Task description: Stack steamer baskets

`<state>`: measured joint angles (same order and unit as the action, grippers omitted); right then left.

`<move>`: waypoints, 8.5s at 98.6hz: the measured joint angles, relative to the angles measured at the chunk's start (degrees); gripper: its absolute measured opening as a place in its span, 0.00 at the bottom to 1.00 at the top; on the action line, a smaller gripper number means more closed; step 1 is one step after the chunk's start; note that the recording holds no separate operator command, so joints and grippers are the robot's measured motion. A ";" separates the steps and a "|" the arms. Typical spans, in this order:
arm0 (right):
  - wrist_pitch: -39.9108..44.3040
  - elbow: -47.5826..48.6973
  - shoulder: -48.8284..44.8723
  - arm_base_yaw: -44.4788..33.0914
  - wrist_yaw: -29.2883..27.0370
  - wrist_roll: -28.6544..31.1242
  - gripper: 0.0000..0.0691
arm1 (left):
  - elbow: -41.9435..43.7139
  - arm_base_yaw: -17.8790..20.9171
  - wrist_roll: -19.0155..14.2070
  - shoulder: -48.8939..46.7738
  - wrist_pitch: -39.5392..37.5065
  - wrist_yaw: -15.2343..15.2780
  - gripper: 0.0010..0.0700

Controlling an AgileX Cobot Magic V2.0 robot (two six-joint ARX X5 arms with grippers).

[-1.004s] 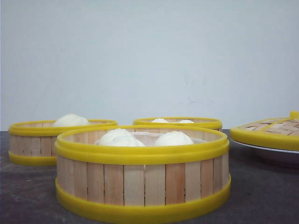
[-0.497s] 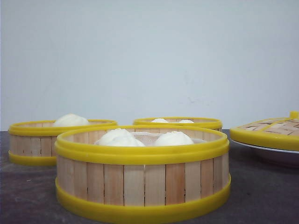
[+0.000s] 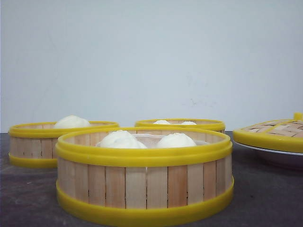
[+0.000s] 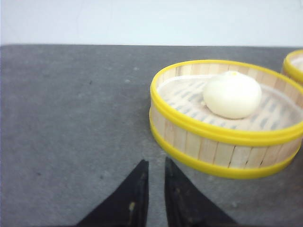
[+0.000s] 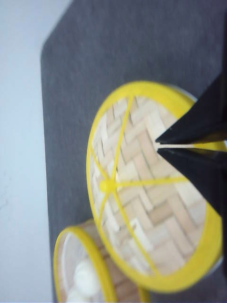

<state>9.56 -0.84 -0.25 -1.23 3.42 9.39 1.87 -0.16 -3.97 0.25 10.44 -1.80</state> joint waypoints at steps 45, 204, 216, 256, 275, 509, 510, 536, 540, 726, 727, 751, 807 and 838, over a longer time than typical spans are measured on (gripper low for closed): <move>-0.17 0.00 0.00 0.00 2.62 7.96 0.01 | 0.00 0.00 -7.61 0.00 0.00 0.00 0.04; 20.13 -66.03 -65.24 9.68 13.22 1.66 0.78 | 36.76 -5.90 -8.07 33.97 6.84 -10.16 0.72; 22.34 -72.74 -76.13 11.67 13.33 1.86 0.78 | 36.76 -8.33 -8.26 33.97 6.91 -10.16 0.72; 22.58 -85.48 -101.35 15.10 8.98 1.31 0.76 | 36.76 -15.52 -9.22 33.97 6.91 -10.16 0.72; 21.05 -85.48 -107.69 15.17 6.58 0.90 0.71 | 36.76 -17.66 -9.84 33.97 6.93 -10.16 0.72; 54.51 -98.71 -81.42 22.67 3.28 -5.75 0.04 | 36.76 -20.61 -6.62 26.18 15.43 -5.57 0.72; 55.06 -98.64 -81.48 22.97 3.39 -6.05 0.04 | 36.79 -20.61 -6.54 25.86 15.61 -5.53 0.72; 56.00 -96.04 -81.59 28.00 3.52 -7.50 0.04 | 37.18 -20.61 -6.14 21.40 17.66 -5.44 0.72; 55.56 -95.34 -81.59 28.50 3.61 -7.54 0.04 | 37.18 -20.61 -6.14 20.87 18.08 -5.44 0.72; 30.75 -67.34 -86.49 34.18 -0.17 -3.63 0.04 | 37.18 -20.61 -6.12 19.43 20.22 -5.44 0.72; 30.75 -67.34 -86.49 34.18 -0.15 -3.63 0.04 | 37.18 -20.61 -6.12 19.43 20.22 -5.44 0.72; 30.77 -67.34 -86.49 34.18 1.11 -3.63 0.04 | 37.18 -20.61 -6.12 19.43 20.22 -5.44 0.72; 30.86 -67.34 -86.29 34.12 0.85 -3.58 0.56 | 37.18 -20.61 -6.12 19.43 20.22 -5.44 0.72; 31.76 -67.38 -72.87 34.18 0.98 -2.29 0.56 | 37.18 -20.61 -5.64 19.43 21.35 -2.43 0.72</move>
<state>41.32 -68.23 -73.12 32.95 4.40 7.09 39.05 -20.78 -9.61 19.68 31.79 -4.23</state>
